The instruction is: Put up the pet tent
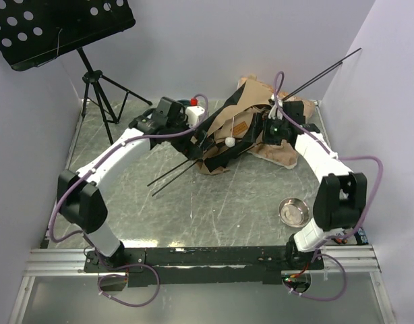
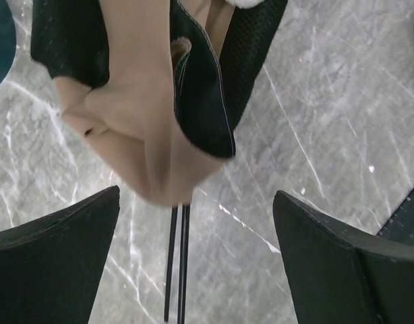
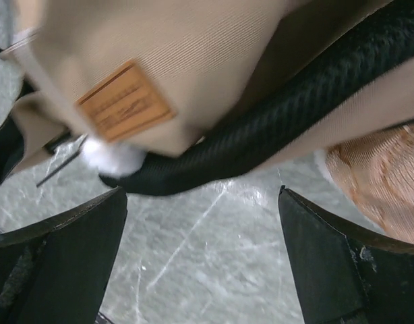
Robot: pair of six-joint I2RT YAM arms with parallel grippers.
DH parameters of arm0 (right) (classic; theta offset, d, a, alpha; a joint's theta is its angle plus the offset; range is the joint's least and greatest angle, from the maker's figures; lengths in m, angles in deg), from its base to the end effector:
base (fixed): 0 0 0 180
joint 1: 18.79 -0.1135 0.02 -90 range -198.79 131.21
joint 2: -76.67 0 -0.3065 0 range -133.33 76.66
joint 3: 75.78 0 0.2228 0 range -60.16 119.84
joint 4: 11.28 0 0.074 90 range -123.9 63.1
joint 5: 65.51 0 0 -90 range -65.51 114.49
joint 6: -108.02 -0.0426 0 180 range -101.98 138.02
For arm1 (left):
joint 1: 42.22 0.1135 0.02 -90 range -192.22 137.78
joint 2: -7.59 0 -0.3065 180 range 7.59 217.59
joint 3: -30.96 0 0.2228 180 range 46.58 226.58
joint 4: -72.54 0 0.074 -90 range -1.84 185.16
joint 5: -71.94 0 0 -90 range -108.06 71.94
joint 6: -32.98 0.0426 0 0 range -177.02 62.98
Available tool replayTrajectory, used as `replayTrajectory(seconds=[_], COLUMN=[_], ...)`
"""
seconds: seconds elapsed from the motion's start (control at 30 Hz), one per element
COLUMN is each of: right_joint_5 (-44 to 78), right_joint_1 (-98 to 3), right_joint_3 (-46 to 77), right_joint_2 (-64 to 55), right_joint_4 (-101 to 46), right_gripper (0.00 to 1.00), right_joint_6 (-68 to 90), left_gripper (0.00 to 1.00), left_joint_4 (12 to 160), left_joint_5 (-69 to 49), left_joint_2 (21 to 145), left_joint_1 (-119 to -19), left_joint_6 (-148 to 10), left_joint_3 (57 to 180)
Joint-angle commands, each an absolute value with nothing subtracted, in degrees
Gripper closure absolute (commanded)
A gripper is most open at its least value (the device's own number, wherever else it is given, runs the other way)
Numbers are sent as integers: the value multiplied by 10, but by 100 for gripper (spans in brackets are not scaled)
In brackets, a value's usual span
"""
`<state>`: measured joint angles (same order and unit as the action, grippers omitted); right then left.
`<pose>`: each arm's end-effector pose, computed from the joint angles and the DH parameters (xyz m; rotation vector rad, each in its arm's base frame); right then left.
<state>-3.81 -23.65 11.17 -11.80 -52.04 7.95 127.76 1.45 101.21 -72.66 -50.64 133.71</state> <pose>0.3142 0.0470 0.3390 -0.1508 2.2954 0.7029 0.2846 -0.1838 0.3725 0.9133 2.2186 -0.6036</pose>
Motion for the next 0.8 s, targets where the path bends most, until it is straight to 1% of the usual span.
replayTrajectory(seconds=[0.0, 0.03, 0.07, 0.1, 0.13, 0.17, 0.2, 0.23, 0.27, 0.33, 0.4, 0.53, 0.63, 0.77], right_joint_5=[-58, -57, -56, -57, -60, -67, -70, -80, -99, -127, -151, -176, -197, -193], right_joint_1=[-236, -237, -237, -237, -237, -237, -237, -237, -237, -237, -236, -237, -238, -236], right_joint_3=[146, 146, 145, 145, 145, 148, 147, 146, 148, 151, 125, 16, -40, -101], right_joint_2=[-161, -168, -174, -181, -186, -190, -192, -192, -191, -181, -144, -8, 62, 92], right_joint_4=[-467, -461, -454, -448, -447, -448, -449, -449, -453, -475, -476, -440, -481, -561], right_gripper=[3, 5, 8, 14, 24, 36, 48, 68, 100, 100, 100, 100, 100, 100], right_joint_6=[34, 32, 30, 27, 25, 25, 25, 25, 30, 35, 35, 37, 64, 122], left_gripper=[0, 0, 6, 17, 29, 45, 64, 84, 99, 99, 99, 99, 99, 99], left_joint_4=[1224, 1224, 1223, 1217, 1210, 1212, 1218, 1227, 1239, 1257, 1241, 1221, 1238, 1224], left_joint_5=[-1, -3, -7, -14, -25, -31, -29, -26, -15, 34, 82, 159, 154, 132], left_joint_2=[1033, 1038, 1043, 1049, 1053, 1060, 1067, 1075, 1080, 1080, 1063, 1047, 1064, 1097], left_joint_1=[-735, -735, -736, -736, -734, -733, -727, -721, -711, -681, -635, -545, -517, -507], left_joint_6=[-508, -509, -508, -509, -512, -512, -513, -520, -529, -540, -566, -642, -637, -633], left_joint_3=[1372, 1373, 1374, 1373, 1372, 1375, 1385, 1399, 1415, 1441, 1451, 1468, 1482, 1468])
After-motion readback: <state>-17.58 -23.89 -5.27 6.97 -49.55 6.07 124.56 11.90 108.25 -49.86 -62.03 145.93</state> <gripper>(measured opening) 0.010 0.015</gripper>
